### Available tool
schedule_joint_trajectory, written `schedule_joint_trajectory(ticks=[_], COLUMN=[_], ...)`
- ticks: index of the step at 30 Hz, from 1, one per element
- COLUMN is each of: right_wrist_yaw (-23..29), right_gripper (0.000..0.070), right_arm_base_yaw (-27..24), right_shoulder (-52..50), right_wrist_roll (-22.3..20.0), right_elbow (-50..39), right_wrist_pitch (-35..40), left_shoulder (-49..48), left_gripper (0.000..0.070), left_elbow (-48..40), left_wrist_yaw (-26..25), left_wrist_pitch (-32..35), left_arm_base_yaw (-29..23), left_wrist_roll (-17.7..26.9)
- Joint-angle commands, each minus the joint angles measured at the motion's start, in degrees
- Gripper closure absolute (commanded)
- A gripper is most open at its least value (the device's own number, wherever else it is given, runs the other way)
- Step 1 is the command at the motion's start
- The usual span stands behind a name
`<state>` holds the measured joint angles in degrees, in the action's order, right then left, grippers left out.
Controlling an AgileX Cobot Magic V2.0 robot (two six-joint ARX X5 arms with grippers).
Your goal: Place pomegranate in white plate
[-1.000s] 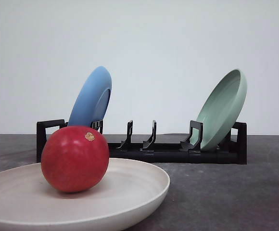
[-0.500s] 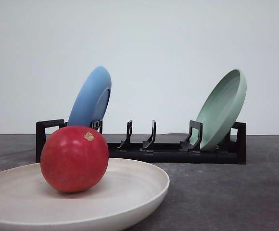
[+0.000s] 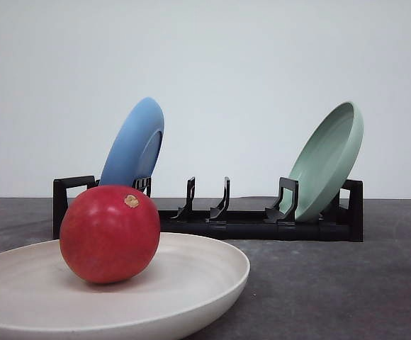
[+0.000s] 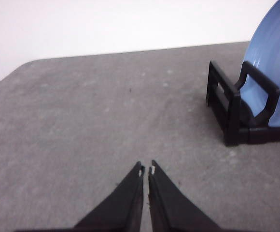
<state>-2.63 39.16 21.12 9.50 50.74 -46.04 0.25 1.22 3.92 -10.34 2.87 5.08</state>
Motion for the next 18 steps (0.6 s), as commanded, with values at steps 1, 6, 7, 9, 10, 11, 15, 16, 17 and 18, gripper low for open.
schedule_joint_trajectory(ticks=[1,6,7,9,10,11,15,16,17,18], right_wrist_yaw=[0.1,0.1,0.1,0.1,0.1,0.1,0.1,0.1,0.1,0.1], right_gripper=[0.07,0.07,0.07,0.07,0.07,0.07,0.07,0.07,0.07,0.07], right_arm_base_yaw=[0.4,0.4,0.4,0.4,0.4,0.4,0.4,0.4,0.4,0.4], right_shoulder=[0.1,0.1,0.1,0.1,0.1,0.1,0.1,0.1,0.1,0.1], right_wrist_roll=[0.5,0.5,0.5,0.5,0.5,0.5,0.5,0.5,0.5,0.5], right_elbow=[0.7,0.7,0.7,0.7,0.7,0.7,0.7,0.7,0.7,0.7], right_wrist_pitch=[0.6,0.6,0.6,0.6,0.6,0.6,0.6,0.6,0.6,0.6], left_shoulder=[-0.1,-0.1,-0.1,-0.1,-0.1,-0.1,-0.1,-0.1,-0.1,-0.1], left_gripper=[0.07,0.07,0.07,0.07,0.07,0.07,0.07,0.07,0.07,0.07], left_elbow=[-0.5,-0.5,-0.5,-0.5,-0.5,-0.5,-0.5,-0.5,-0.5,-0.5], left_wrist_yaw=[0.1,0.1,0.1,0.1,0.1,0.1,0.1,0.1,0.1,0.1], left_wrist_pitch=[-0.2,-0.3,-0.3,-0.3,-0.3,-0.3,-0.3,-0.3,-0.3,-0.3], left_arm_base_yaw=[0.1,0.1,0.1,0.1,0.1,0.1,0.1,0.1,0.1,0.1], left_wrist_roll=[-0.2,-0.2,-0.2,-0.2,-0.2,-0.2,-0.2,-0.2,-0.2,-0.2])
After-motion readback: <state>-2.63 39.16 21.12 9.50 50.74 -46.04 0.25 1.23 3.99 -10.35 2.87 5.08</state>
